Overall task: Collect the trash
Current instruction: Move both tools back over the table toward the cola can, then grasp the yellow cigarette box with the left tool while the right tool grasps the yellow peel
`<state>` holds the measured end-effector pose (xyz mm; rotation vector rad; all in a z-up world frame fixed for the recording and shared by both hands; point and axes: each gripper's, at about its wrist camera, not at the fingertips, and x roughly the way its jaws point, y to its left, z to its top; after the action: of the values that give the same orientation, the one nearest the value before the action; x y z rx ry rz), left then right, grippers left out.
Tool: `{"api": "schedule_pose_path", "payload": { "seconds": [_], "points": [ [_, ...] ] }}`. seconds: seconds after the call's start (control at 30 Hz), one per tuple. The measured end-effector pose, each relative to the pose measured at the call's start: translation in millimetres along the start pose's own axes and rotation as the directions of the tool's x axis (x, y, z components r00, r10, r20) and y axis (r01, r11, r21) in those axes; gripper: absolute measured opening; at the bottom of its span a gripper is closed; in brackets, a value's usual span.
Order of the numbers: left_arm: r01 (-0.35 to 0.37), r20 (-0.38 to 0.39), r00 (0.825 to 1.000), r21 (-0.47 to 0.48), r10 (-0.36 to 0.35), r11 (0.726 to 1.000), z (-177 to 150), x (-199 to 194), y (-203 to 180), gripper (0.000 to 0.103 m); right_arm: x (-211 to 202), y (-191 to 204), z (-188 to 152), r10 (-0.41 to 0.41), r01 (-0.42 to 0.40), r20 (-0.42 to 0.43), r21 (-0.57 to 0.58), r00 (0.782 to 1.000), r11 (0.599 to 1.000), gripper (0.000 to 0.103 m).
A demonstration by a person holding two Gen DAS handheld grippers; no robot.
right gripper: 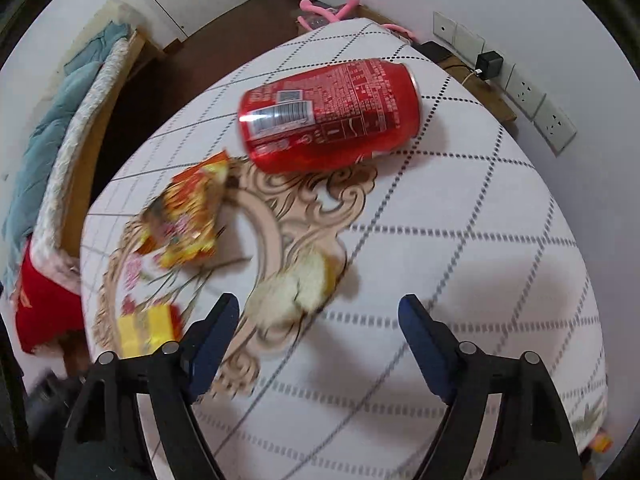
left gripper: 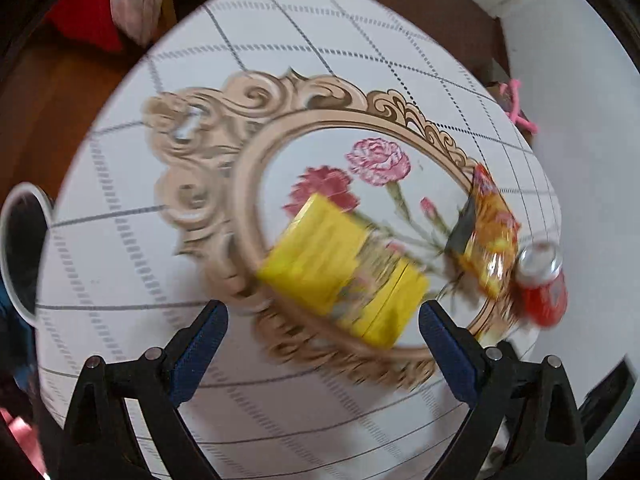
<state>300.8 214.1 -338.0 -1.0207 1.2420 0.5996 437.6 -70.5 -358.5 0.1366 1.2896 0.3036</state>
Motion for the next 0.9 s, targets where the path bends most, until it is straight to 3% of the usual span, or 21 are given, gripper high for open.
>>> {"api": "schedule_pose_path", "payload": {
  "seconds": [0.07, 0.2, 0.23, 0.27, 0.3, 0.33, 0.37, 0.47, 0.5, 0.6, 0.7, 0.8, 0.83, 0.87, 0.9],
  "points": [
    [-0.001, -0.028, 1.000, -0.028, 0.000, 1.000, 9, 8, -10, 0.096, 7, 3, 2, -0.020, 0.020, 0.021, -0.011, 1.000, 1.000, 0.077],
    [-0.102, -0.059, 0.993, -0.047, 0.100, 0.994, 18, 24, -28, 0.096, 17, 8, 4, -0.034, 0.035, 0.042, -0.019, 0.999, 0.999, 0.068],
    [-0.120, -0.063, 0.991, -0.047, 0.117, 0.992, 18, 27, -30, 0.095, 17, 9, 3, -0.030, 0.031, 0.052, -0.032, 0.998, 0.999, 0.051],
    [-0.145, -0.048, 0.989, -0.038, 0.143, 0.989, 17, 26, -34, 0.087, 18, 11, 2, -0.042, 0.044, 0.052, -0.047, 0.998, 0.998, 0.042],
    [-0.173, -0.026, 0.985, -0.022, 0.172, 0.985, 15, 24, -37, 0.081, 18, 12, 1, -0.055, 0.059, 0.060, -0.060, 0.997, 0.996, 0.040],
    [-0.193, 0.002, 0.981, 0.009, 0.193, 0.981, 12, 22, -40, 0.070, 19, 11, -1, -0.049, 0.053, 0.061, -0.066, 0.997, 0.996, 0.028],
    [-0.188, 0.024, 0.982, 0.048, 0.187, 0.981, 7, 20, -42, 0.067, 19, 9, -2, -0.038, 0.041, 0.054, -0.064, 0.998, 0.997, 0.019],
    [-0.192, 0.064, 0.981, 0.154, 0.184, 0.969, -7, 16, -43, 0.063, 13, -2, -6, -0.002, 0.005, 0.053, -0.063, 0.999, 0.998, 0.014],
    [-0.194, 0.077, 0.980, 0.203, 0.182, 0.960, -14, 14, -42, 0.062, 11, -7, -8, 0.015, -0.012, 0.049, -0.059, 0.999, 0.998, 0.014],
    [-0.239, 0.130, 0.970, 0.377, 0.205, 0.895, -37, 7, -36, 0.059, 0, -15, -16, 0.059, -0.056, 0.040, -0.060, 0.997, 0.997, 0.012],
    [-0.300, 0.178, 0.954, 0.553, 0.242, 0.777, -65, 2, -25, 0.057, -6, -23, -25, 0.121, -0.120, 0.022, -0.042, 0.992, 0.992, 0.012],
    [-0.348, 0.221, 0.937, 0.610, 0.269, 0.712, -79, -1, -12, 0.057, -10, -30, -23, 0.202, -0.202, 0.002, 0.019, 0.979, 0.979, 0.013],
    [-0.347, 0.224, 0.938, 0.609, 0.264, 0.714, -81, -2, -6, 0.059, -8, -26, -21, 0.206, -0.206, -0.006, 0.032, 0.979, 0.978, 0.024],
    [-0.351, 0.222, 0.936, 0.598, 0.272, 0.721, -83, -2, 0, 0.060, -5, -25, -19, 0.211, -0.210, -0.010, 0.044, 0.977, 0.977, 0.045],
    [-0.341, 0.209, 0.940, 0.589, 0.270, 0.732, -82, 0, 5, 0.060, -3, -23, -16, 0.216, -0.215, -0.006, 0.050, 0.976, 0.975, 0.053]
  ]
}}
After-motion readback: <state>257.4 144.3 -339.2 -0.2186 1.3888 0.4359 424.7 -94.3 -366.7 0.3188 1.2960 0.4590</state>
